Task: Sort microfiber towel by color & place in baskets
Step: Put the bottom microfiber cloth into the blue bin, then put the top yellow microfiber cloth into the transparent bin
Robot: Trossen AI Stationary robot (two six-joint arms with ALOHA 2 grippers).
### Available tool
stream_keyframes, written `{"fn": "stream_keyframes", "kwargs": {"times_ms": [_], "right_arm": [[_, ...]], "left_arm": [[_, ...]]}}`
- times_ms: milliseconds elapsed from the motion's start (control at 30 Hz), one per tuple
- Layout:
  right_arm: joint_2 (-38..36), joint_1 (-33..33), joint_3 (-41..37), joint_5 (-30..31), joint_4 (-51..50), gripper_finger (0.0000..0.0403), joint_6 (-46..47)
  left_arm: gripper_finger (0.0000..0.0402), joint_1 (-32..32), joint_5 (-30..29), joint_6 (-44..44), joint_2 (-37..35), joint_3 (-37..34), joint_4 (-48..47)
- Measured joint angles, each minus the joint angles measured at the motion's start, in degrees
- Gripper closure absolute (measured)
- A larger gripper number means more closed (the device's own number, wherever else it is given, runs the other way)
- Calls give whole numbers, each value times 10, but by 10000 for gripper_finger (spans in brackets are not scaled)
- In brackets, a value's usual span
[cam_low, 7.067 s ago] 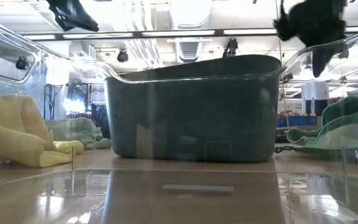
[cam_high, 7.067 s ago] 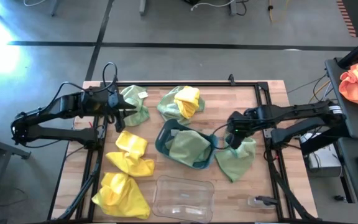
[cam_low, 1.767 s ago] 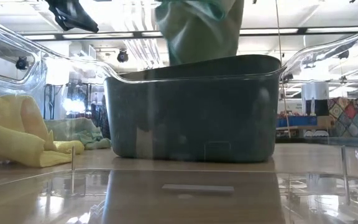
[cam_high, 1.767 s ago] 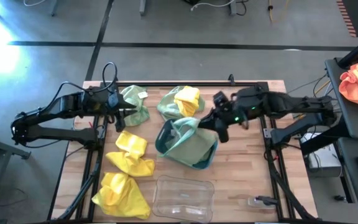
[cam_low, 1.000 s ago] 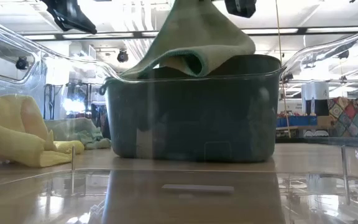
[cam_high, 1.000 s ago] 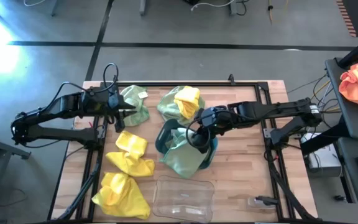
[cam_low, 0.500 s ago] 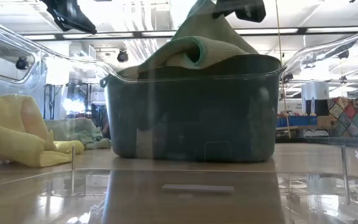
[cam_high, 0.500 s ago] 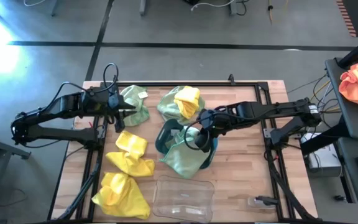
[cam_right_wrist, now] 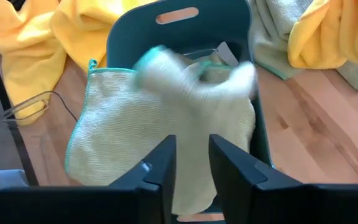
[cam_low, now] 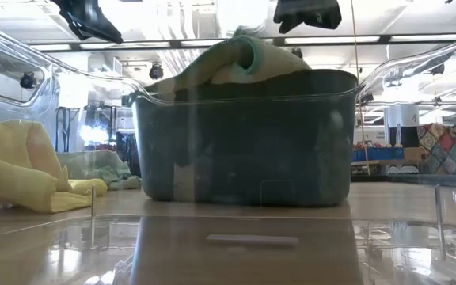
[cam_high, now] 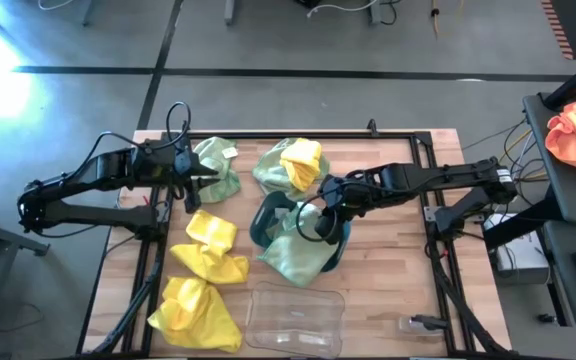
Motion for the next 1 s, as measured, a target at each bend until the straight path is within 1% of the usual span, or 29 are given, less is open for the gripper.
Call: {"fn": "stream_keyframes", "kwargs": {"times_ms": [133,300,367,500,567,900,1000], "right_arm": [[0,0,0,0,1,287,-1],[0,-5,0,6,10,274,-1],[0,-10,0,45,10,275,-2],[0,-19,0,164,7,286,-19],[0,-26,0,196,6,292,-44],[0,-65,0,195,7,321,-177],[5,-74,-6,194,22,326,-193]], "left_arm": [[327,0,0,8,0,0,0],[327,0,0,13,0,0,1],[327,0,0,13,0,0,1],[327,0,0,13,0,0,1],[327,0,0,14,0,0,1],[327,0,0,33,0,0,1],[327,0,0,43,0,0,1]]}}
